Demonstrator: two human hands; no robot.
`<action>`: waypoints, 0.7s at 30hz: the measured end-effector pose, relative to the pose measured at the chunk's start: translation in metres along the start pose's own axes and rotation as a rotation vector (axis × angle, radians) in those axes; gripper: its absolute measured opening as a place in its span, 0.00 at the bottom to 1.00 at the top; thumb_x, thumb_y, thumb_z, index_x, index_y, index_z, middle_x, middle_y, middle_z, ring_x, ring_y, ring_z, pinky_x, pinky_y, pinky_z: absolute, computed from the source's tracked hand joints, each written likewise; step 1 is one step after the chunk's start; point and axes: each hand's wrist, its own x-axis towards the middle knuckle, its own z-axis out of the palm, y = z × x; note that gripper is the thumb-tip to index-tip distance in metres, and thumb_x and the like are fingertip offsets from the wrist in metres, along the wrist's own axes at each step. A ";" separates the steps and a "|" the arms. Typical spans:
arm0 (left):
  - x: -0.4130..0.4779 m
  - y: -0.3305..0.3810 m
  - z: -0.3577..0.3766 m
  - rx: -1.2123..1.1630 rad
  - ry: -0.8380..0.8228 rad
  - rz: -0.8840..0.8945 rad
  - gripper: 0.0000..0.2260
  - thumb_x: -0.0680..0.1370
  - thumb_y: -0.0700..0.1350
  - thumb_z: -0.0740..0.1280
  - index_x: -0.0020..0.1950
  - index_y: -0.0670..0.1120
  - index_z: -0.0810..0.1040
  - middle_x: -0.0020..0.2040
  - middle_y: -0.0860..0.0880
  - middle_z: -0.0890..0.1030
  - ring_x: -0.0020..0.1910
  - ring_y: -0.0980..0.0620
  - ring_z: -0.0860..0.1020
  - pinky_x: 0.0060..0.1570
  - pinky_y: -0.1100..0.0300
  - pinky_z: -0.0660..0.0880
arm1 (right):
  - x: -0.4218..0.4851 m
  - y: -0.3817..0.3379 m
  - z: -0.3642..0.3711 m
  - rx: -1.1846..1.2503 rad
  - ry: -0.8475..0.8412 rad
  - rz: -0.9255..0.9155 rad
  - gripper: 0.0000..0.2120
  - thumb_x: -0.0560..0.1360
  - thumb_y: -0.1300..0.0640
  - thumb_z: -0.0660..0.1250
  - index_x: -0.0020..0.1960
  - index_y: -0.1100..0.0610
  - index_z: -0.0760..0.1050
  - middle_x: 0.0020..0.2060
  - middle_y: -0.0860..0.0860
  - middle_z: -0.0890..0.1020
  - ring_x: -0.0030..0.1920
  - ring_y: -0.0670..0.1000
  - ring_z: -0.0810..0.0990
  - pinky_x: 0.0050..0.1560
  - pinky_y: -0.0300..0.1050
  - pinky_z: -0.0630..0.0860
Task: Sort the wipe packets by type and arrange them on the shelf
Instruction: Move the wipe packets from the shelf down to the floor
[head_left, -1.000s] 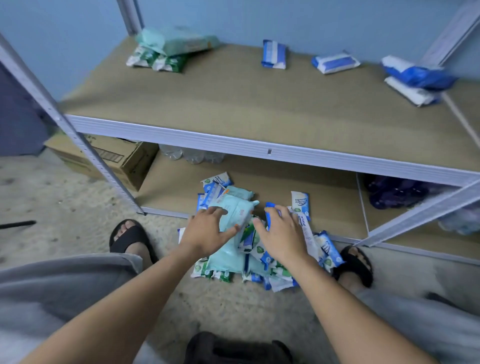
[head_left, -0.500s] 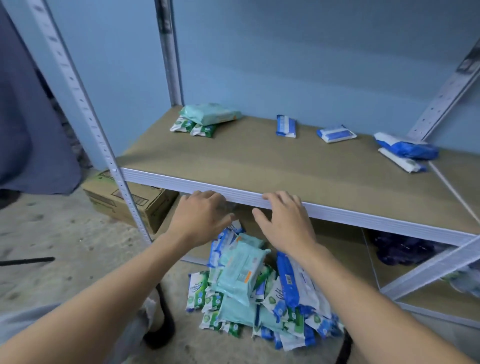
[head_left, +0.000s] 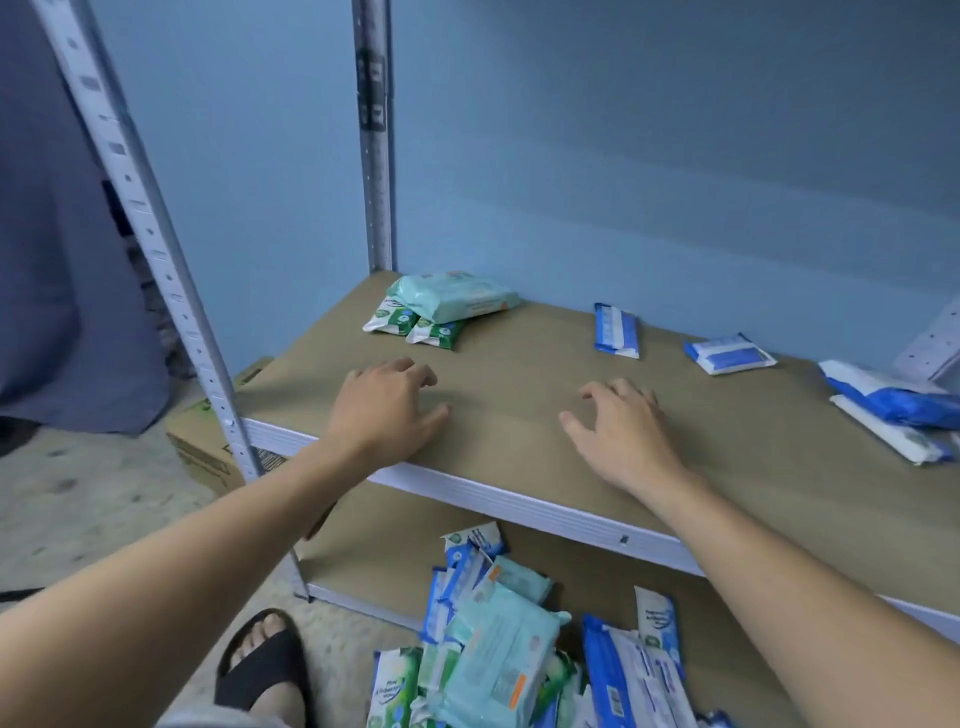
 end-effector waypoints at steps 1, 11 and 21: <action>0.009 -0.003 0.004 -0.010 -0.009 -0.020 0.20 0.79 0.61 0.63 0.65 0.51 0.77 0.61 0.51 0.78 0.60 0.46 0.76 0.56 0.52 0.70 | 0.011 0.004 0.002 -0.013 -0.008 0.015 0.22 0.79 0.41 0.62 0.67 0.52 0.73 0.65 0.55 0.74 0.66 0.60 0.69 0.67 0.53 0.68; 0.081 -0.031 0.048 -0.100 0.172 -0.180 0.20 0.76 0.50 0.67 0.68 0.49 0.75 0.65 0.47 0.77 0.62 0.40 0.74 0.54 0.49 0.74 | 0.108 0.049 0.029 -0.057 0.082 0.102 0.22 0.77 0.47 0.64 0.69 0.54 0.72 0.66 0.56 0.70 0.63 0.63 0.67 0.63 0.52 0.67; 0.120 -0.047 0.063 -0.262 0.311 -0.318 0.10 0.75 0.54 0.73 0.54 0.52 0.80 0.42 0.56 0.80 0.47 0.48 0.79 0.45 0.53 0.75 | 0.172 0.071 0.041 0.099 0.116 0.167 0.21 0.77 0.42 0.67 0.65 0.52 0.74 0.63 0.62 0.72 0.64 0.65 0.72 0.64 0.52 0.68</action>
